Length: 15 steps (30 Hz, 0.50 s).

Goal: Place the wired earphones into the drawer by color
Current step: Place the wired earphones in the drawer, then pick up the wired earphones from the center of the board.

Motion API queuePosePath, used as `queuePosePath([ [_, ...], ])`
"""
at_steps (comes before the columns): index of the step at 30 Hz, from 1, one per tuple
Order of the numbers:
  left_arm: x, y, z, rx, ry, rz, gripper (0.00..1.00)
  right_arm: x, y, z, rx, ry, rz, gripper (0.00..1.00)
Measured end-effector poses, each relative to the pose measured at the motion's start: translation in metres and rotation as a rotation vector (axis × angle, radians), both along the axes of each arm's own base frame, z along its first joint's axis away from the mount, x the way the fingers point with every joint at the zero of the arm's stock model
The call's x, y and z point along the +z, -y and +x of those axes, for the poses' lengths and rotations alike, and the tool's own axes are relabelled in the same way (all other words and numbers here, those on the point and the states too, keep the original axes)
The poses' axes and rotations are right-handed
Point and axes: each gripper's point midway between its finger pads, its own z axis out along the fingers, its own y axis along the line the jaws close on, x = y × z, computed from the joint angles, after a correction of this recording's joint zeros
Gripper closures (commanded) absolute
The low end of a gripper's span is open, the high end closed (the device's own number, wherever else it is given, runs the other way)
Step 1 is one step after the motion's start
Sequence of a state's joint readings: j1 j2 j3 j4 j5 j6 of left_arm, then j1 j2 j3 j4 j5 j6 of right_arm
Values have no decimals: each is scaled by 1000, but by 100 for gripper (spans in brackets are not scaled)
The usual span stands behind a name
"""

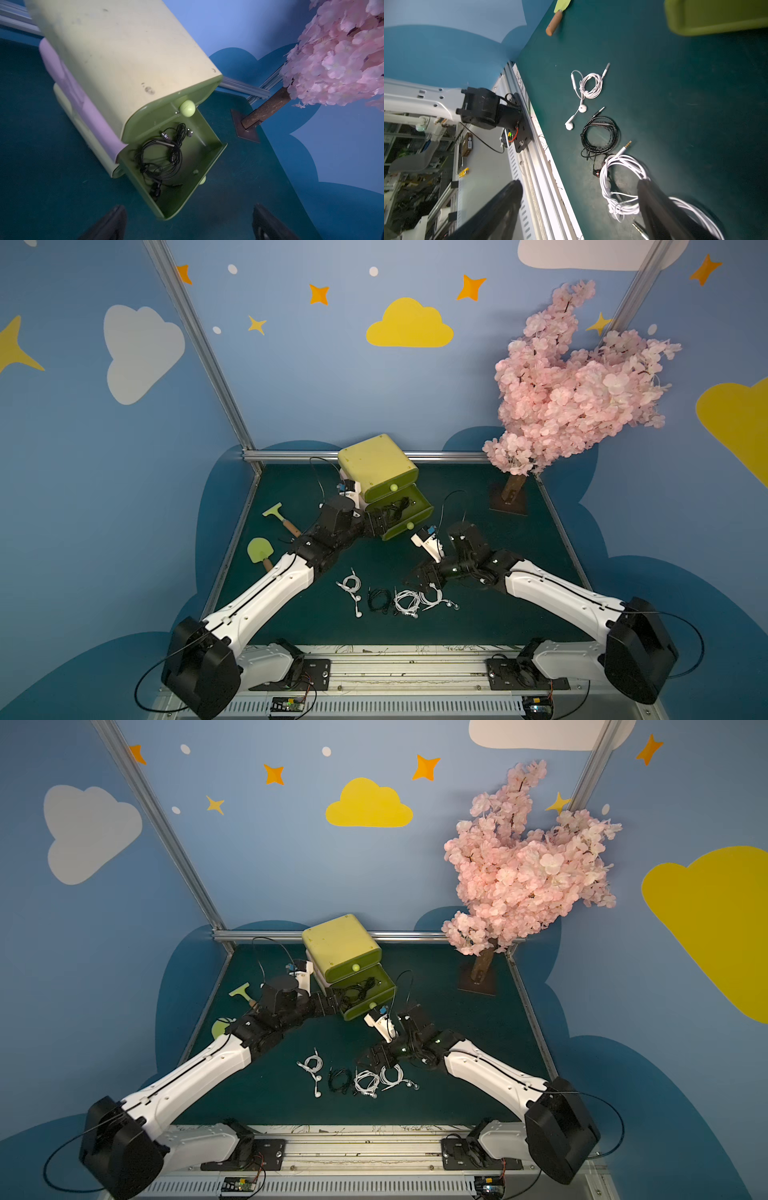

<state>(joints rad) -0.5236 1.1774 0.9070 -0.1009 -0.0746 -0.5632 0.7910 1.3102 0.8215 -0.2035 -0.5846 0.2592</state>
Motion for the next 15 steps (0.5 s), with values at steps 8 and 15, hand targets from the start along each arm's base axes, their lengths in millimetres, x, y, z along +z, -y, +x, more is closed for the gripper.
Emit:
queuePosePath([
  [8, -21, -48, -52, 108, -58, 13, 0, -31, -32, -33, 50, -72, -126, 17],
  [15, -33, -74, -77, 169, -74, 38, 0, -67, -54, -58, 81, -96, -275, 31],
])
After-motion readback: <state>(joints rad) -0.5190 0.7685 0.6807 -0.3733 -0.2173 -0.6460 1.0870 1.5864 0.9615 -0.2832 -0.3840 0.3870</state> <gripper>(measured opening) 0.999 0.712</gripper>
